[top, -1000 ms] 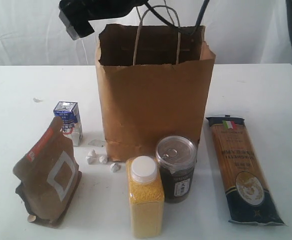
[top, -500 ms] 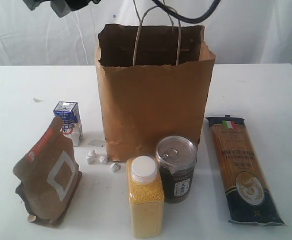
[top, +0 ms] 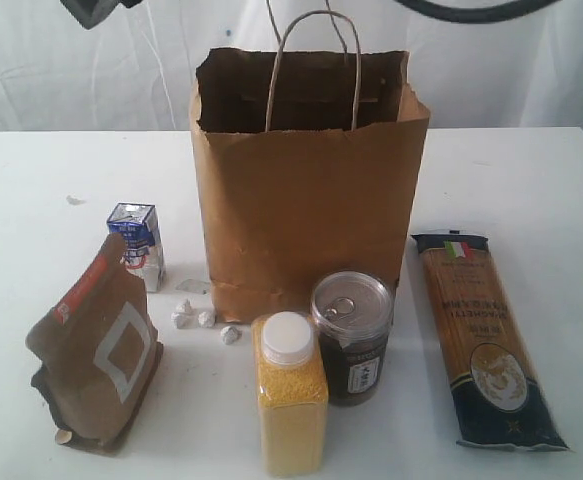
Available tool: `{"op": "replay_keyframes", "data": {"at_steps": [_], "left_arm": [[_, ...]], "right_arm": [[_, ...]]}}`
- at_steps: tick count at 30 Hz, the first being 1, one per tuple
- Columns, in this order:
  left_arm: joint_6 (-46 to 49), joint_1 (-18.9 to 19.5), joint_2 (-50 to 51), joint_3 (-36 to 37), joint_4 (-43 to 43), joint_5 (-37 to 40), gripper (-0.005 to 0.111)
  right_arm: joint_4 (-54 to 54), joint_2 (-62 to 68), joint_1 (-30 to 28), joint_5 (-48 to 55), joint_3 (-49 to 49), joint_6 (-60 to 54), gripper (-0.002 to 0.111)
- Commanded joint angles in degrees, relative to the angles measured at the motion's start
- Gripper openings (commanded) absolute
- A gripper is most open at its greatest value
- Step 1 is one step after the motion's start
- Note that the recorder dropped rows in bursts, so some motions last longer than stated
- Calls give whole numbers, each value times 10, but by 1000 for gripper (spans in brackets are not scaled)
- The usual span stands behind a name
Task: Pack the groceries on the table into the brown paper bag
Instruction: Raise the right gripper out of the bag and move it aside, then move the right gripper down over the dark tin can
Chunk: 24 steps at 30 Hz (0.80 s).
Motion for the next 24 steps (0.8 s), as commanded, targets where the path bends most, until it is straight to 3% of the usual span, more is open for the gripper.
{"op": "replay_keyframes", "data": {"at_steps": [1, 7, 16, 18, 21, 24], "left_arm": [[-1, 0, -2, 2, 0, 0, 0], [-1, 0, -2, 2, 0, 0, 0], [-1, 0, -2, 2, 0, 0, 0], [-1, 0, -2, 2, 0, 0, 0], [-1, 0, -2, 2, 0, 0, 0], [-1, 0, -2, 2, 0, 0, 0]], "right_arm": [[-22, -50, 25, 6, 63, 40, 27], [-26, -117, 28, 6, 170, 71, 27], [-20, -205, 28, -27, 407, 135, 30], [-19, -213, 28, -43, 459, 157, 39], [-19, -217, 26, -73, 515, 198, 64], [-20, -217, 26, -109, 552, 219, 79]]}}
